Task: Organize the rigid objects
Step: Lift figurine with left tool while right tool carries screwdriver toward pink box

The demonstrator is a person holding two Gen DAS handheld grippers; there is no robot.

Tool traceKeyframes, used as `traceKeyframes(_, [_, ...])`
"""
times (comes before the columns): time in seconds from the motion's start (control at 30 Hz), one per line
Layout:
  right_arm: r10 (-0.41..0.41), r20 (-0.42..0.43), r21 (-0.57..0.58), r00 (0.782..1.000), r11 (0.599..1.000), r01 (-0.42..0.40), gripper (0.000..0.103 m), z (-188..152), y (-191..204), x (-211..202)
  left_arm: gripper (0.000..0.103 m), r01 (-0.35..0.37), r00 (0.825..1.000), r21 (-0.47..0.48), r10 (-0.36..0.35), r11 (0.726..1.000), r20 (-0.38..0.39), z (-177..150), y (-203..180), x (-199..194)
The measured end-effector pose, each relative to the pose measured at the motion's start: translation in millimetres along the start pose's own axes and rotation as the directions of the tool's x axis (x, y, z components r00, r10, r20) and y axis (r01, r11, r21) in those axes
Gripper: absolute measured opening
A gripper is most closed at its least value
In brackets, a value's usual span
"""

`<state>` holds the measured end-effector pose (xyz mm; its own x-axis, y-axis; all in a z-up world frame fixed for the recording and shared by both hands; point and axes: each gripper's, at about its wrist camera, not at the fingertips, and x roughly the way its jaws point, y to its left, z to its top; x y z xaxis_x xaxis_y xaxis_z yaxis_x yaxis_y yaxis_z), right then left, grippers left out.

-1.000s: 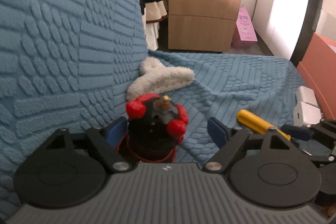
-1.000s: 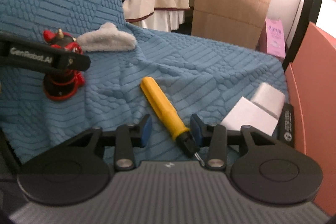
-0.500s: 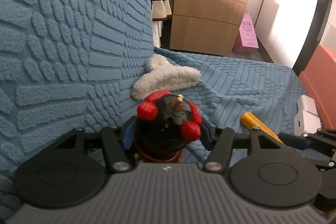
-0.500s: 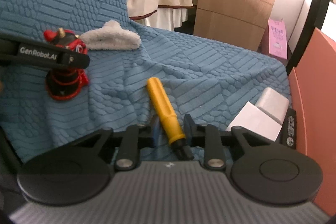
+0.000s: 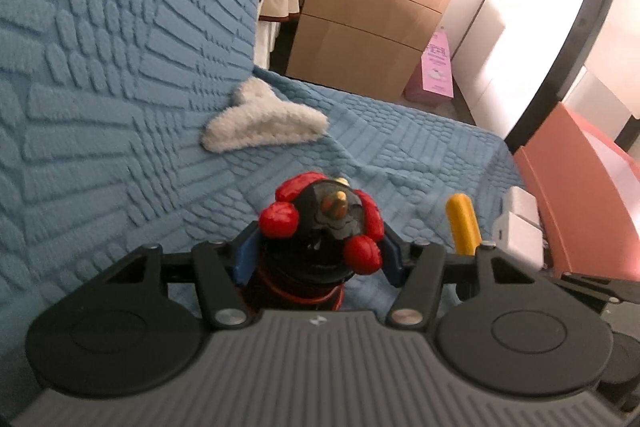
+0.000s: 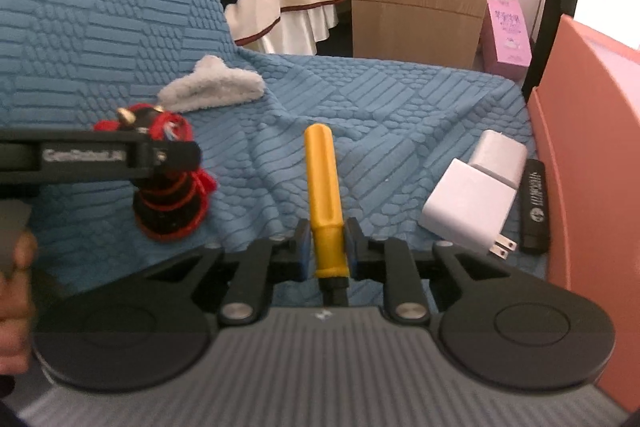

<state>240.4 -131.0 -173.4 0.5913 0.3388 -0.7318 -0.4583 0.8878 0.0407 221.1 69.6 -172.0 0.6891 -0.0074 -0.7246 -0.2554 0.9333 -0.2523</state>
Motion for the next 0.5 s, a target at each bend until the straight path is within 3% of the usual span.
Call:
traceKeyframes(0.27, [-0.003, 0.011, 0.038, 1.0, 0.999, 0.003, 0.021, -9, -2, -19, 0.065, 0.042, 0.999, -0.002, -0.042, 0.999, -0.013, -11, -14, -8])
traceKeyframes(0.5, [-0.019, -0.017, 0.074, 1.0, 0.997, 0.02, 0.022, -9, -2, 4, 0.065, 0.042, 0.999, -0.013, -0.042, 0.999, -0.016, -16, -18, -11])
